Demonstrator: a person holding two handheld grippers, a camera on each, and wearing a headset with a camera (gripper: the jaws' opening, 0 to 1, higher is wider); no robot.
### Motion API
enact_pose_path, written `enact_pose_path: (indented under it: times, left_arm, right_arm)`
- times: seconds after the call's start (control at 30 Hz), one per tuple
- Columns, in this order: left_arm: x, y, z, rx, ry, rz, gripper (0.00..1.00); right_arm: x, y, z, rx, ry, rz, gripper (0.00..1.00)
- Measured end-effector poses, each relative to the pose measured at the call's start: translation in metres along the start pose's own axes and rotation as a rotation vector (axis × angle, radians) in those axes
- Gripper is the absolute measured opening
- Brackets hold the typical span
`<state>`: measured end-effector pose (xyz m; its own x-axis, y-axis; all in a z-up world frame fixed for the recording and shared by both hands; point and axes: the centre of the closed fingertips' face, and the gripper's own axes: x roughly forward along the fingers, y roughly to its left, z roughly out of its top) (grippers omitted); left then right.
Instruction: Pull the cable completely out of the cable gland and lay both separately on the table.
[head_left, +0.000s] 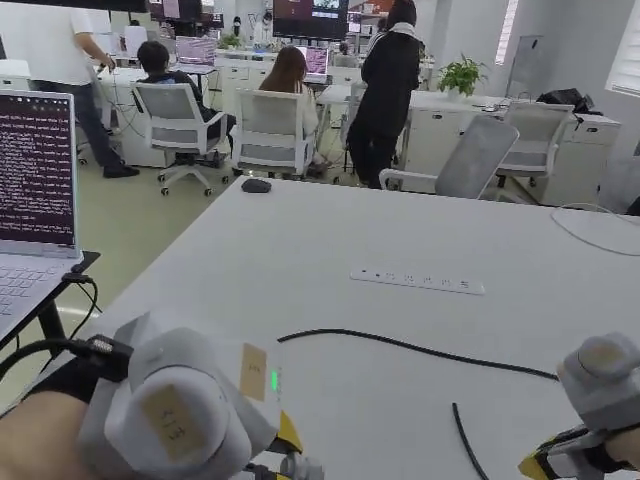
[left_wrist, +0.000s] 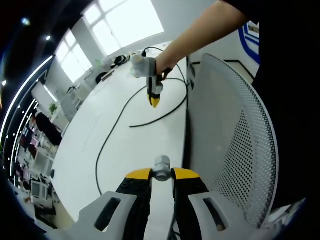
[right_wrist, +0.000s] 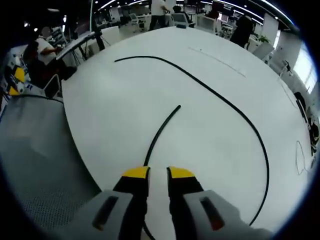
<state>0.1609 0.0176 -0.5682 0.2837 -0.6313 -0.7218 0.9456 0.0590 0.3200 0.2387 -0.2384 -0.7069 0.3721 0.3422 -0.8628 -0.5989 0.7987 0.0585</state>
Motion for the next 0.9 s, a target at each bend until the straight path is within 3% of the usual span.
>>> enact_pose_path:
  times: [0.1, 0.13, 0.2, 0.3, 0.33, 0.4, 0.47, 0.53, 0.6, 0.67, 0.73, 0.8, 0.9]
  left_arm:
    - [0.007, 0.009, 0.007, -0.002, -0.033, -0.008, 0.16]
    - [0.013, 0.013, 0.012, -0.018, -0.066, -0.019, 0.16]
    - [0.025, 0.016, 0.016, -0.027, -0.101, -0.070, 0.16]
    - [0.045, 0.025, 0.016, -0.042, -0.120, -0.105, 0.16]
    - [0.055, 0.027, 0.019, -0.068, -0.152, -0.124, 0.16]
    - [0.070, 0.029, 0.015, -0.095, -0.153, -0.165, 0.16]
    - [0.089, 0.028, 0.003, -0.120, -0.116, -0.217, 0.16]
    - [0.109, 0.029, -0.010, -0.107, -0.071, -0.246, 0.16]
    - [0.126, 0.028, -0.027, -0.098, 0.011, -0.265, 0.16]
    - [0.144, 0.026, -0.034, -0.087, 0.026, -0.288, 0.16]
    - [0.158, 0.019, -0.046, -0.136, 0.070, -0.334, 0.16]
    - [0.171, 0.013, -0.055, -0.093, 0.105, -0.359, 0.16]
    - [0.185, 0.013, -0.066, -0.134, 0.133, -0.352, 0.16]
  right_arm:
    - [-0.018, 0.022, -0.016, -0.073, -0.003, 0.008, 0.13]
    - [-0.024, 0.029, -0.020, -0.097, -0.002, 0.013, 0.13]
    - [-0.036, 0.046, -0.029, -0.098, -0.020, 0.028, 0.13]
    - [-0.055, 0.062, -0.033, -0.104, -0.064, 0.004, 0.15]
    - [-0.065, 0.066, -0.030, -0.093, -0.105, -0.012, 0.16]
    - [-0.085, 0.072, -0.023, -0.056, -0.178, -0.035, 0.17]
    - [-0.099, 0.071, -0.019, -0.009, -0.223, -0.070, 0.17]
    - [-0.116, 0.075, -0.013, -0.002, -0.272, -0.094, 0.17]
    - [-0.130, 0.078, -0.009, 0.023, -0.319, -0.129, 0.16]
    - [-0.141, 0.080, -0.006, 0.073, -0.363, -0.153, 0.16]
    - [-0.151, 0.088, -0.002, 0.117, -0.407, -0.146, 0.16]
    - [-0.162, 0.097, 0.003, 0.140, -0.439, -0.121, 0.16]
    - [-0.172, 0.101, 0.004, 0.145, -0.428, -0.141, 0.14]
